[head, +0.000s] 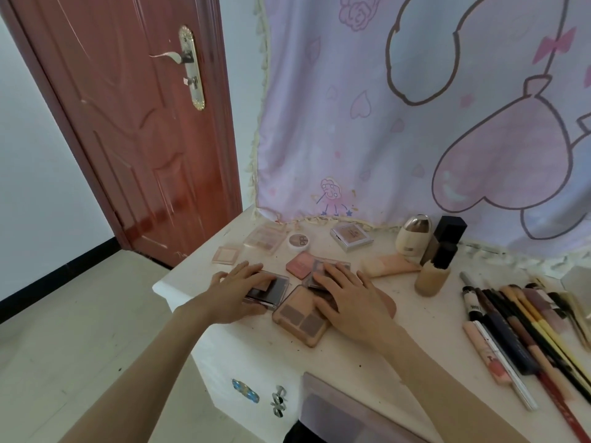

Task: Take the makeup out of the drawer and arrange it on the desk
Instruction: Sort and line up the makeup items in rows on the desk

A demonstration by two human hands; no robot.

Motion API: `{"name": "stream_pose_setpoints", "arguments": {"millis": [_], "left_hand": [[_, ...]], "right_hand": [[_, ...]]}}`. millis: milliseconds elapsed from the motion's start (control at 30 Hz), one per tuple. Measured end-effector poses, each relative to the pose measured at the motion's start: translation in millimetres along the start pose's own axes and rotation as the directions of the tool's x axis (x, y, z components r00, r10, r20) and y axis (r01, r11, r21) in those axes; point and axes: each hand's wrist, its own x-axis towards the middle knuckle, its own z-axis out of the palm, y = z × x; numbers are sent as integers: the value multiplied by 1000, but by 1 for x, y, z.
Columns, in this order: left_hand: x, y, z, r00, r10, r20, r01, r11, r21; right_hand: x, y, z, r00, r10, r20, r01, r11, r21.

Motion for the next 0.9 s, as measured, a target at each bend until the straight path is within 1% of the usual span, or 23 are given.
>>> {"name": "stream_pose_setpoints", "arguments": {"millis": [67,167,233,267,333,400,433,467,500,533,567,600,633,667,700,733,767,833,867,900], "left_hand": [[1,-3,-7,1000,4,31,-3,1000,-22],[2,-4,-16,999,23,24,-23,1000,5],[0,-4,-20,1000,7,-15,-7,1000,-12],[-1,-4,-22,998,-7,-57,4,999,-49],[-5,-3,-27,986,-41,-163,12,984,-180],[-8,2,-34,964,-52,-259,-29,953,-302],[-9,7,-38,954,-39,-299,-64,943,-328],[-9,13,-42,943,-18,-334,-100,938,-333],[-9,20,-46,932,8,-363,-134,937,-323],[-8,27,-49,920,41,-390,-169,939,-300],[-7,34,-53,904,78,-421,-208,939,-272],[-5,41,-56,884,114,-453,-246,938,-244],[-4,47,-59,863,145,-485,-278,937,-213],[-3,53,-62,840,172,-515,-299,938,-175],[-2,59,-64,816,195,-543,-309,943,-125],[-1,64,-65,791,220,-570,-311,948,-65],[0,69,-66,767,248,-592,-311,950,-5],[1,77,-68,738,284,-612,-313,948,62],[2,81,-69,740,288,-608,-321,945,57],[2,83,-71,753,281,-595,-336,942,19]], "right_hand": [[0,1,-1,1000,-4,6,4,1000,4],[1,1,-1,1000,-1,18,1,1000,7],[2,2,-2,999,9,30,-10,1000,30],[2,3,-3,999,18,37,-20,998,66],[4,2,-11,999,48,22,-51,975,218],[4,-2,-20,994,104,-25,-83,896,436],[5,-6,-25,987,153,-43,-103,825,556],[5,-11,-31,976,212,-46,-126,726,676],[7,-17,-38,964,265,-18,-148,592,792],[8,-23,-44,957,288,47,-170,420,891],[10,-29,-51,953,274,126,-196,246,949],[10,-33,-57,954,238,183,-213,108,971],[9,-37,-64,960,196,199,-206,13,979],[8,-38,-68,973,157,172,-170,-24,985],[6,-39,-72,985,131,114,-109,-45,993],[4,-38,-76,992,117,41,-37,-36,999],[2,-38,-81,991,125,-37,37,-4,999],[-2,-36,-92,968,169,-185,155,179,972],[-2,-33,-96,953,179,-245,188,287,939],[-2,-31,-101,941,186,-284,202,369,907]]}}
